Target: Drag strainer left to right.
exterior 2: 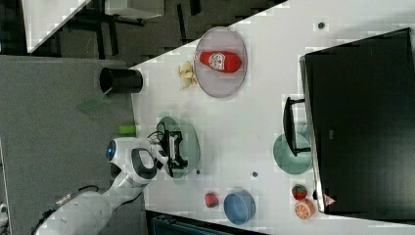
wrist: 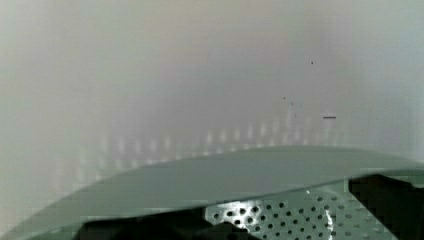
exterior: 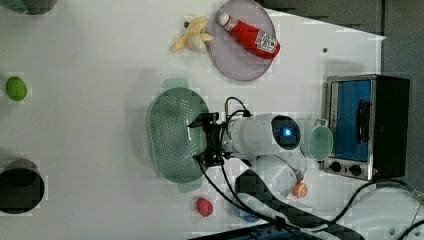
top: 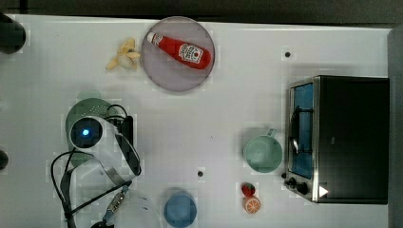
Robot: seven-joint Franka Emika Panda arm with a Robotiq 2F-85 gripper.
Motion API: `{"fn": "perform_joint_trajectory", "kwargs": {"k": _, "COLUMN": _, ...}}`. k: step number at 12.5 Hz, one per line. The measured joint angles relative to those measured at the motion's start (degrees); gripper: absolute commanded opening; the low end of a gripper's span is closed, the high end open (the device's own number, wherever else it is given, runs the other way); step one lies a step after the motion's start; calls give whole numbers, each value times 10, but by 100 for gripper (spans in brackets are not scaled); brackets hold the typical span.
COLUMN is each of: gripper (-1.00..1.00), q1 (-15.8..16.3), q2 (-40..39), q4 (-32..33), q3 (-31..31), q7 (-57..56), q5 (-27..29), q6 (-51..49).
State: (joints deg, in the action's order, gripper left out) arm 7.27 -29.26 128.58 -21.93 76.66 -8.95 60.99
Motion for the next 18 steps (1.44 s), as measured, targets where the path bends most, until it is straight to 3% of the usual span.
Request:
{"fn": "perform_joint_trajectory", "kwargs": {"k": 7, "gripper": 100, "q1": 4, "q2": 51, "q4": 38, "q3": 58, "q7": -12, "q5": -2, "q6": 12}}
{"fn": "perform_joint_trajectory", "kwargs": {"k": 10, "gripper": 100, "q1": -18, "q2": 79, "q4": 79, "q3": 91, "q7": -19, "q5": -8, "q6": 11}}
{"fn": "perform_joint_trajectory", "kwargs": {"k": 18, "gripper": 100, "q1": -25, "q2": 72, "q4": 84, "q3": 193, "q7": -129, "q5": 8, "q6": 8}}
